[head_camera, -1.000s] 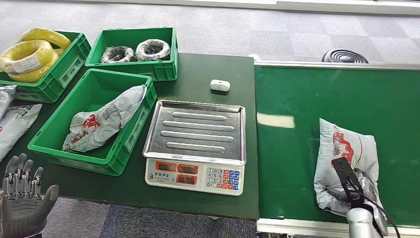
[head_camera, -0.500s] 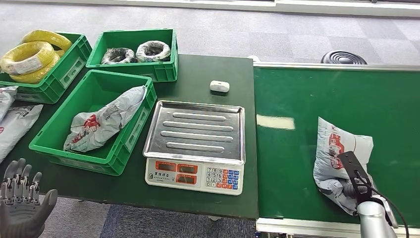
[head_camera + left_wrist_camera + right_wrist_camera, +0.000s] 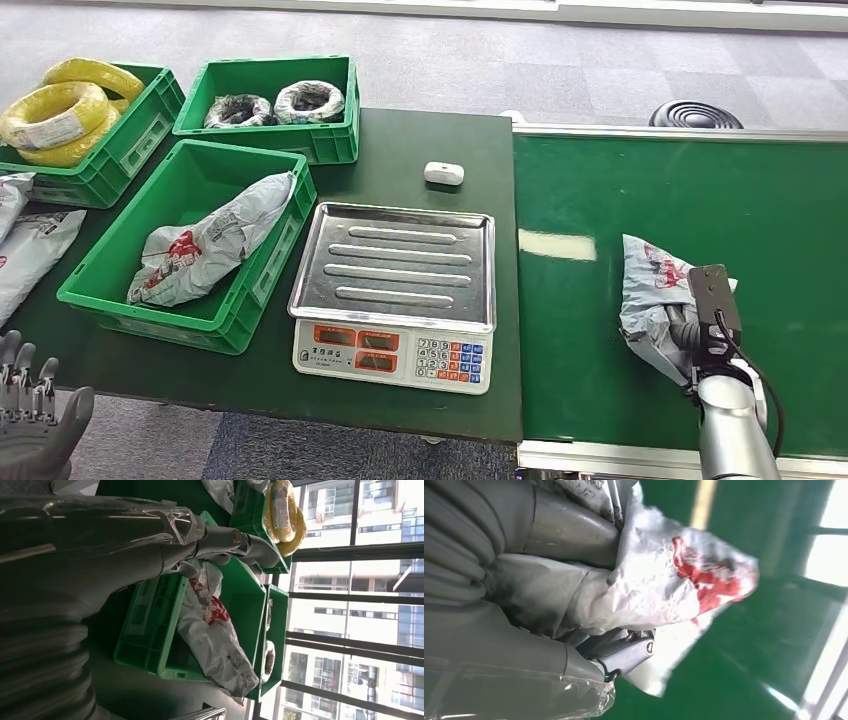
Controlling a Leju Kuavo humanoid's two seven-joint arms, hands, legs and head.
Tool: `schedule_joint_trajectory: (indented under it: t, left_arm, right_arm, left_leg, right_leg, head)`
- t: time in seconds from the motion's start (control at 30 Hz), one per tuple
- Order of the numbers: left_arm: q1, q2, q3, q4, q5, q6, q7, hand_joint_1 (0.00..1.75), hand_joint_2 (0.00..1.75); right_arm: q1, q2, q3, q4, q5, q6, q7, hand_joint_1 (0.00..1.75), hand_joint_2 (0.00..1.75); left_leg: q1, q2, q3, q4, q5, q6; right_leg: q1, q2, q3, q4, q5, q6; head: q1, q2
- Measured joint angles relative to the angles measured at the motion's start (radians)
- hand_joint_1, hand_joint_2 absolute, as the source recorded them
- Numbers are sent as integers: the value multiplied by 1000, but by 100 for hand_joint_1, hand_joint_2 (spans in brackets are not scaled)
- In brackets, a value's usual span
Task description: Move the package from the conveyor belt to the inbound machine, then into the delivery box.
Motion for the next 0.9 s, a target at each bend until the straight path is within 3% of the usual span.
schedule_joint_trajectory:
  t: [0.13,0.23,0.37,0.5,0.73,0.9]
  left_arm:
    - [1,-1,-7,-1,-1,-27,-8,0,175]
    - [-4,-4,-14,1,-8,-41,-13,0,175]
    - [-6,-5,-18,3,-12,-45,-17,0,175]
    - [-21,-4,-20,12,-15,-50,-18,0,175]
    - [-58,13,-63,38,-21,14,-29,0,175]
    - [-70,35,-94,47,-19,59,-49,0,175]
  right_arm:
    - [12,27,92,-153,-7,-121,-136,175,0]
    - [19,43,189,-283,29,-197,-141,175,0]
    - [25,49,275,-376,27,-227,-145,175,175]
    - [12,50,356,-412,87,-237,-175,175,175]
    - [-80,87,596,-417,228,-278,-167,175,175]
    - [-147,164,739,-417,283,-174,-134,175,175]
  left_leg:
    - [0,0,-2,0,0,0]
    - [0,1,-3,0,0,0]
    - [0,0,-4,0,0,0]
    - [0,0,-5,0,0,0]
    - [0,0,-5,0,2,-1]
    - [1,0,-5,0,2,-1]
  right_leg:
    - [0,0,-3,0,0,0]
    - [0,0,-5,0,0,0]
    - [0,-1,-5,0,0,0]
    - [0,0,-5,0,0,0]
    - [0,0,-6,2,0,0]
    - [0,0,-7,2,0,-1]
  head:
    - [0,0]
    - [0,0]
    - [0,0]
    - [0,0]
    - [0,0]
    - [0,0]
